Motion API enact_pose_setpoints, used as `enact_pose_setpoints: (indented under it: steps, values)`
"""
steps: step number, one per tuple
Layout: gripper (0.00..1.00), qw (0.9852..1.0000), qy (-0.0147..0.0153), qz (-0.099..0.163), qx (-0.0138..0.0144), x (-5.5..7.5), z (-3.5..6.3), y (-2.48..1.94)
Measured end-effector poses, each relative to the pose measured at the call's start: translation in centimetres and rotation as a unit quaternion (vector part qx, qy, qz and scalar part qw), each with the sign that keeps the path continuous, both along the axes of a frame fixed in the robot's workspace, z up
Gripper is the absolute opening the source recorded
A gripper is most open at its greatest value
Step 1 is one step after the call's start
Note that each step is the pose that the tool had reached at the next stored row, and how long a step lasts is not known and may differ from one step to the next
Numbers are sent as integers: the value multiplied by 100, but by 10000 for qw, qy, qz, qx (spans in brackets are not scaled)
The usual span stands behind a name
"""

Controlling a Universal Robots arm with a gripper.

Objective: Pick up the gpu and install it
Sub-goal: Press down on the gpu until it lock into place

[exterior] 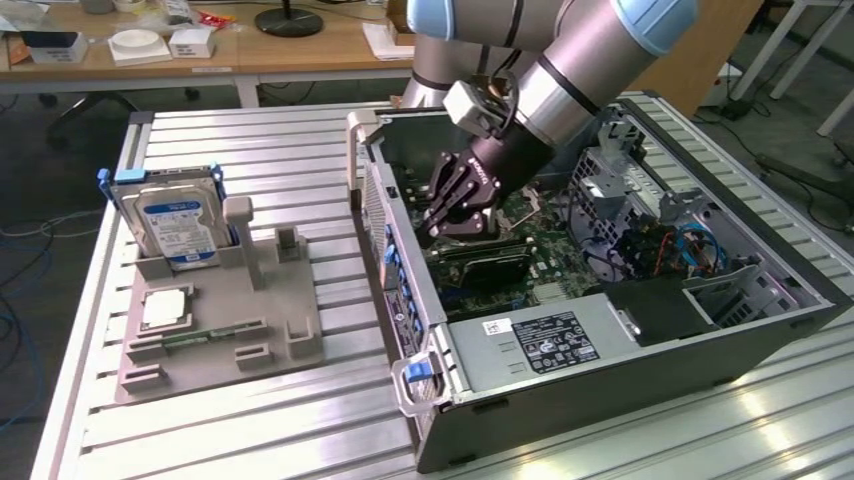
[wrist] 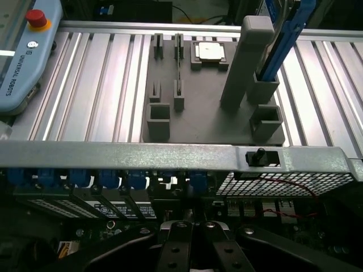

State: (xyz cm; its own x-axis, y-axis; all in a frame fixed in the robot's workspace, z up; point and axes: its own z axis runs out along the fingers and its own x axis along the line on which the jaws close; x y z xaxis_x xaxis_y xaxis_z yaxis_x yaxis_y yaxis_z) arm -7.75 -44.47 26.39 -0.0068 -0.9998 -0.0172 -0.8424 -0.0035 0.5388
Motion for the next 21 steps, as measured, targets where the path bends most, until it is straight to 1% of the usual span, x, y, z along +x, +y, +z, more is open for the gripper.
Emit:
enact_pose_setpoints:
  steps: [6, 8, 10, 11, 13, 14, 15, 16, 18, 19, 21]
  values:
    - [10, 10000, 5, -1, 0, 39, -11, 0]
    - [10, 10000, 19, -1, 1, 62, -13, 0]
    - [10, 10000, 43, 0, 1, 85, -13, 0]
    - [10, 10000, 76, 0, 1, 93, -14, 1]
    - [10, 9998, 192, 0, 1, 100, -13, 0]
    - [10, 9997, 226, 0, 0, 101, -12, -2]
    - [10, 9997, 240, 0, 0, 101, -13, -5]
    - [10, 9997, 248, 0, 1, 101, -14, -10]
    - [10, 9996, 270, 0, 0, 102, -14, -29]
    - [10, 9996, 286, 0, 0, 104, -15, -39]
    - [10, 9994, 333, 0, 0, 113, -14, -61]
